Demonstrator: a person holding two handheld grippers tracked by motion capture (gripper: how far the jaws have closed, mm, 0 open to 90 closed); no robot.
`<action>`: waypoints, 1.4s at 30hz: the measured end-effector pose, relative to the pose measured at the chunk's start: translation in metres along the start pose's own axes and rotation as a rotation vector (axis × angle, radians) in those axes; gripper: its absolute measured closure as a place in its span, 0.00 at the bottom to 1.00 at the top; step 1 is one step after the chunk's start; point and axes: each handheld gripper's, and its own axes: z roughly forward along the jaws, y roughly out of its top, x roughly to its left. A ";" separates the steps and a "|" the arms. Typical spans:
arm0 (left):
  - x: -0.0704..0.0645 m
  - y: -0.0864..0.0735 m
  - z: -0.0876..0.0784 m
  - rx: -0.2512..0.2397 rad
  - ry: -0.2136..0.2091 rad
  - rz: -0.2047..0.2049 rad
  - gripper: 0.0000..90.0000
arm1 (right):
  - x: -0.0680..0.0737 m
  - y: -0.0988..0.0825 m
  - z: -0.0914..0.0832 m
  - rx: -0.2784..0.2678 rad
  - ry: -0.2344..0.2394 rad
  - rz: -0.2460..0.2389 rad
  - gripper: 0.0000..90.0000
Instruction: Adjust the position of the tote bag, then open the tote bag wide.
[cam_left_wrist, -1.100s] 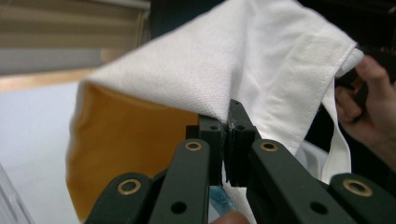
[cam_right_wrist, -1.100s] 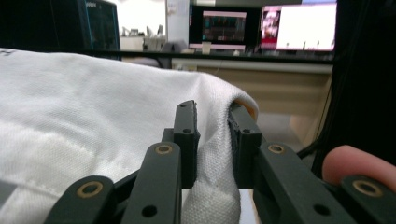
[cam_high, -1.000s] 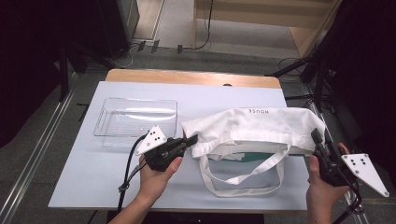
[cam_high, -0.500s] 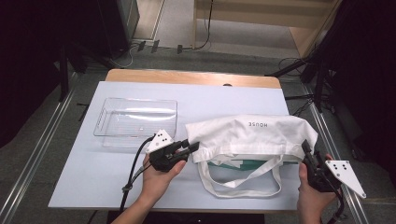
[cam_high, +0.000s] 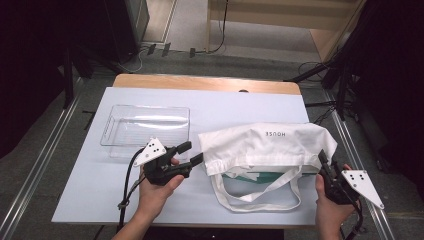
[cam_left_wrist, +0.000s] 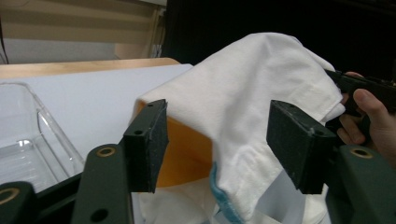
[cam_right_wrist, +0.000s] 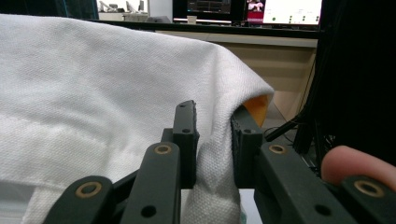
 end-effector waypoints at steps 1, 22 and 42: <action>-0.004 0.000 0.003 0.008 -0.003 0.011 0.40 | 0.001 0.000 0.000 -0.001 0.000 0.001 0.85; -0.052 -0.011 0.035 0.060 0.090 0.189 0.15 | 0.006 0.000 -0.002 0.008 0.008 0.020 0.82; -0.051 -0.020 0.077 0.070 0.131 0.180 0.83 | 0.007 0.000 -0.006 0.045 0.057 0.088 0.43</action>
